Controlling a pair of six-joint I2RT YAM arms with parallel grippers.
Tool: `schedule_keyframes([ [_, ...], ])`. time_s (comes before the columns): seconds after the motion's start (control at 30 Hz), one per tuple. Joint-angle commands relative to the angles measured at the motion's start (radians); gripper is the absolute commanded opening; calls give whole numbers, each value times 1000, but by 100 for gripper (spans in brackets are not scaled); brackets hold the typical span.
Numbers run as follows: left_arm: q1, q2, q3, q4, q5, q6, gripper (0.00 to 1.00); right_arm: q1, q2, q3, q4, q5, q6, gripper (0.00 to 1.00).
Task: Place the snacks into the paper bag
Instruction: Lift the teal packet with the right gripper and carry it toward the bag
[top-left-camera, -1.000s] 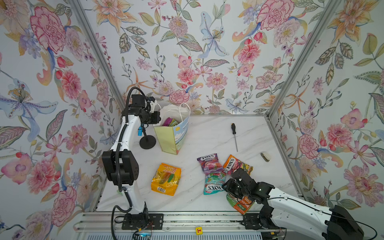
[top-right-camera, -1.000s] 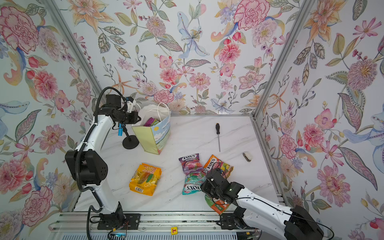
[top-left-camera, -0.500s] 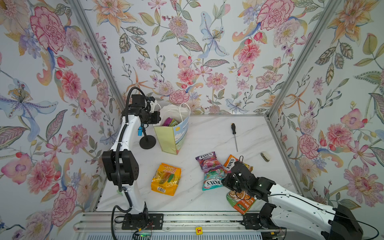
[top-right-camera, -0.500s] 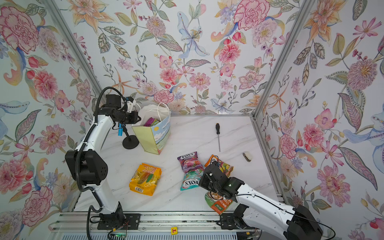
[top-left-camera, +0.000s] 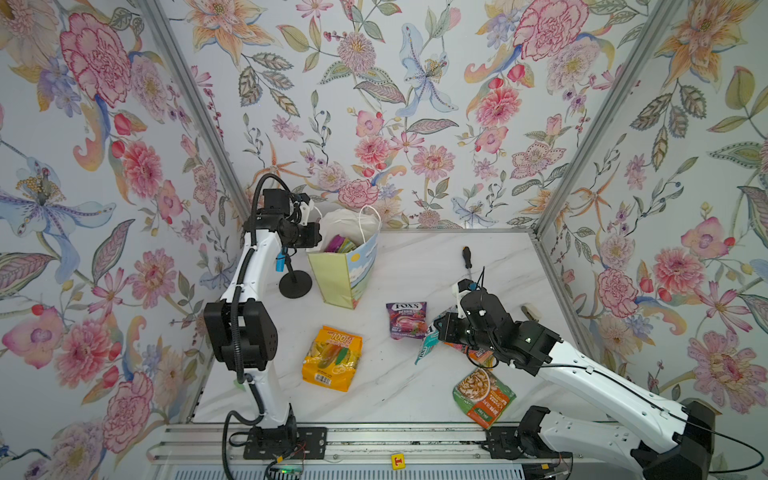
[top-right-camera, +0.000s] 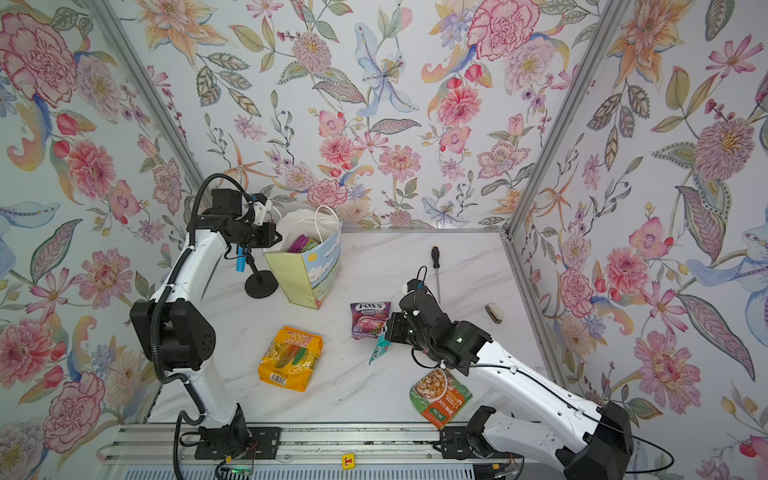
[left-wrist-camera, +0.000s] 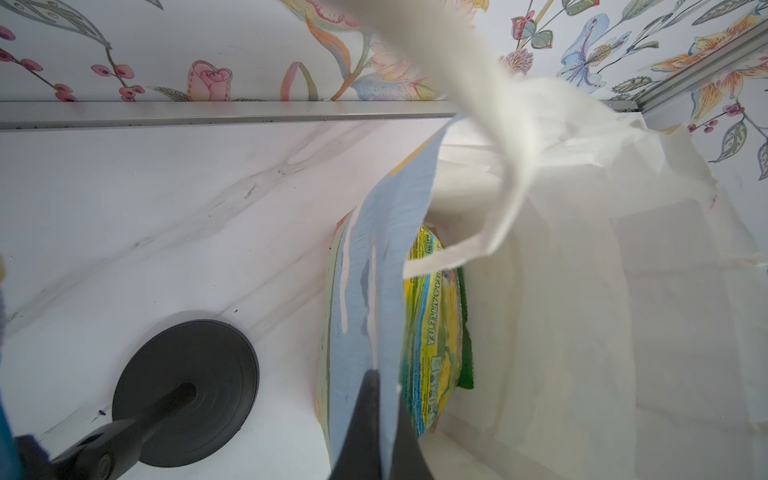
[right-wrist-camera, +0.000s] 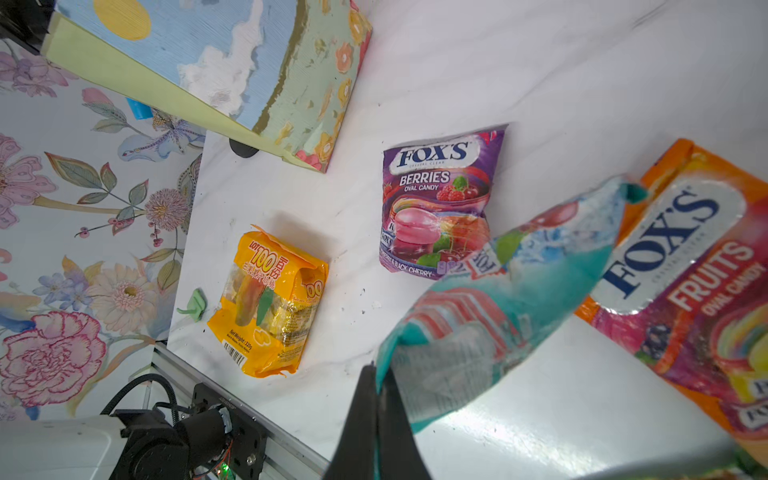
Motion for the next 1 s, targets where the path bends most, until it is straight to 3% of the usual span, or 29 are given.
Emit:
schedule_keyframes([
  [0.0, 13, -35, -18, 1, -5, -2, 2, -7, 16, 93, -8, 28, -94, 0],
  [0.33, 13, -43, -21, 4, -4, -5, 2, -50, 112, 358, 81, 98, -265, 0],
  [0.47, 13, -43, -21, 6, 0, -7, 2, -109, 168, 447, 182, 11, -288, 0],
  [0.7, 12, -46, -26, 8, 5, -7, 2, -187, 342, 707, 167, -128, -367, 0],
  [0.97, 13, -47, -30, 15, 17, -10, 2, -254, 540, 951, 171, -180, -403, 0],
])
